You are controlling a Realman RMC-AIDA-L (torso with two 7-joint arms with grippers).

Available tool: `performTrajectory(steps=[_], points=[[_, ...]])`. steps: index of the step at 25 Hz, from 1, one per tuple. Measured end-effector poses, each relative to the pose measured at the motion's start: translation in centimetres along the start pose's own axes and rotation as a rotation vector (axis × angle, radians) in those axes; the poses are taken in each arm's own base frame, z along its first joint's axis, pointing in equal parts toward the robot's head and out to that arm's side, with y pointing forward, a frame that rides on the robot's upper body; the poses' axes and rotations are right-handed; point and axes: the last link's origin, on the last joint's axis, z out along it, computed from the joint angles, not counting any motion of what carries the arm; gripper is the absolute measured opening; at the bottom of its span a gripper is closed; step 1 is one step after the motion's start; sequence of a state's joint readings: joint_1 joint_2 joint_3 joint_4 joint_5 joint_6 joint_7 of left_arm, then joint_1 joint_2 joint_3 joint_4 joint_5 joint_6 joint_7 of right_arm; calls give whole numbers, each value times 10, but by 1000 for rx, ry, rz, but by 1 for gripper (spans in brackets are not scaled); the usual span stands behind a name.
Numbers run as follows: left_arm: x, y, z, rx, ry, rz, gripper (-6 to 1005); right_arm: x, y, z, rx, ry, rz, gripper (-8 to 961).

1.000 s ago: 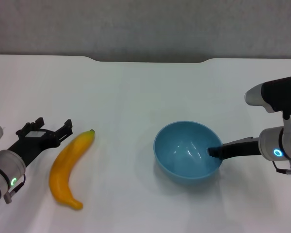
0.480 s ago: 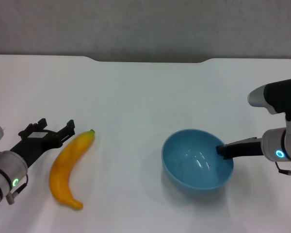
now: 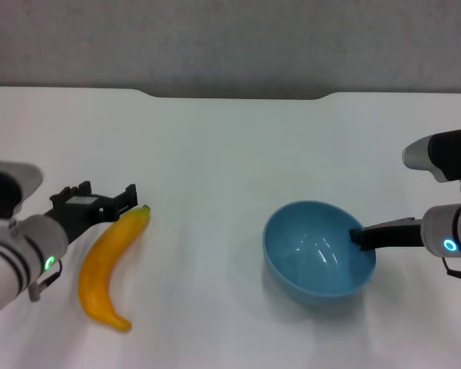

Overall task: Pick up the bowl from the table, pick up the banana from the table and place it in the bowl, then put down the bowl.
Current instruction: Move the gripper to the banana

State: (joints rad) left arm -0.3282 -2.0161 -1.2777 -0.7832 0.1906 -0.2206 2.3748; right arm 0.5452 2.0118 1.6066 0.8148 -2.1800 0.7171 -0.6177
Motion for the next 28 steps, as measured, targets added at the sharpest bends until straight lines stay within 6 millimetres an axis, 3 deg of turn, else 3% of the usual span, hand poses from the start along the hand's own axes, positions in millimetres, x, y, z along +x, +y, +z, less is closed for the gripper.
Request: performTrajectory(steps=[7, 14, 22, 28], points=[[30, 23, -5, 93, -108, 74, 810, -2, -1, -3, 2, -12, 0, 37], [48, 29, -10, 121, -348, 81, 807, -5, -2, -6, 4, -32, 5, 38], [39, 27, -11, 144, -448, 111, 802, -7, -2, -7, 4, -40, 1, 39], [28, 29, -1, 146, -404, 129, 799, -6, -2, -7, 5, -39, 3, 39]])
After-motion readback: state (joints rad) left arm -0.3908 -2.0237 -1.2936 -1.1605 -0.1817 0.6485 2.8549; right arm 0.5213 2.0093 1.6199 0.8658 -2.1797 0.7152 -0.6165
